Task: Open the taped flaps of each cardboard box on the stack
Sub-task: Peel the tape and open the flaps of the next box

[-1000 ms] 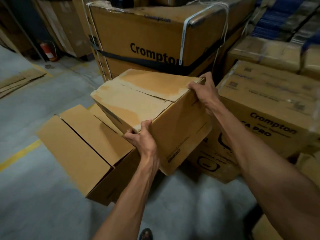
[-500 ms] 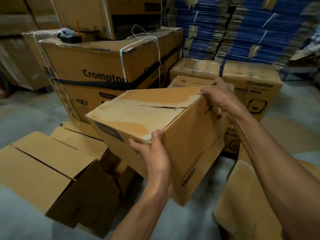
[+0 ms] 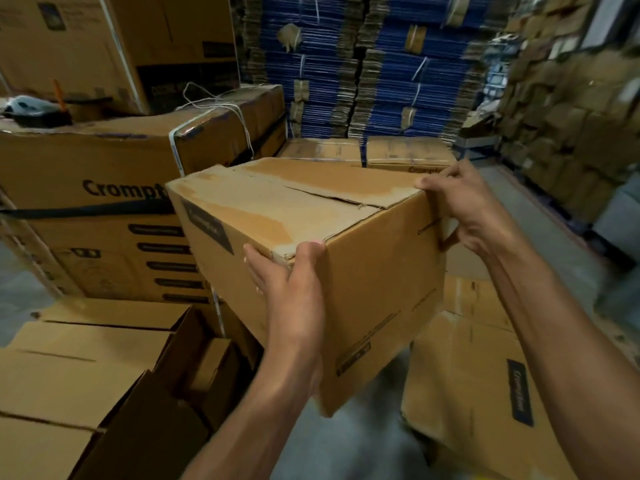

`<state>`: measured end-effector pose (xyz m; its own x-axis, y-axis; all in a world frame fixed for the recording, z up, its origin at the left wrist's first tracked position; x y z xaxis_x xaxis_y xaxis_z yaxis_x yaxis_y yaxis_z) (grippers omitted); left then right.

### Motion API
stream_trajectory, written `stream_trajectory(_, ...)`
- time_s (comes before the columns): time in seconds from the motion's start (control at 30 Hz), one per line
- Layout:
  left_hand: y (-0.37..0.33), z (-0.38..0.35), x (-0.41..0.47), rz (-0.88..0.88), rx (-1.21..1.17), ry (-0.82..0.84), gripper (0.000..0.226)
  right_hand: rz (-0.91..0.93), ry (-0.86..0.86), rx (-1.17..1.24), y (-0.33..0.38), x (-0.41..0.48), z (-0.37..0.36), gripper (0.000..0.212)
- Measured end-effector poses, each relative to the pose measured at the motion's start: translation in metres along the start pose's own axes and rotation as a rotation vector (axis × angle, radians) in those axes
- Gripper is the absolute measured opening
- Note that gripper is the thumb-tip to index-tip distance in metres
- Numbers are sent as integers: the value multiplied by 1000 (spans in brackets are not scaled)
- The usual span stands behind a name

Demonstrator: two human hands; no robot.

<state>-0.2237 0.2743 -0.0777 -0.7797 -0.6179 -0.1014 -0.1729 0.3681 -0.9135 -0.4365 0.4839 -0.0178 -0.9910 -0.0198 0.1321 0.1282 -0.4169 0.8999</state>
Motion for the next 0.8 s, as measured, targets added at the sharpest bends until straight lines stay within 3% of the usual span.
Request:
stream_trajectory(0.17, -50, 43, 17, -28, 88, 115, 104, -104, -41, 34, 4, -47, -24, 30)
stream_trajectory(0.33, -81, 80, 13, -17, 106, 247, 102, -67, -142, 29, 34, -90, -24, 39)
stream_trajectory(0.5, -108, 92, 48, -56, 88, 314, 71, -50, -252, 47, 55, -114, -34, 46)
stream_trajectory(0.8, -84, 95, 140, 46, 129, 447, 58, -140, -432, 116, 17, -121, -87, 41)
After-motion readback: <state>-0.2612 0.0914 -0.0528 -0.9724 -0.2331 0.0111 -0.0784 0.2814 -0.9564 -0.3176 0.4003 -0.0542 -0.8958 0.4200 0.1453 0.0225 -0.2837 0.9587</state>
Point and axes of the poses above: each hand's wrist, its own x-axis towards the middle knuckle, its own z-axis out of the back of the hand, y = z × x, the point moved 10 cm from there along x, towards the middle knuckle, and after that the axes turned 13 degrees about -x, right-handed, at the moved point
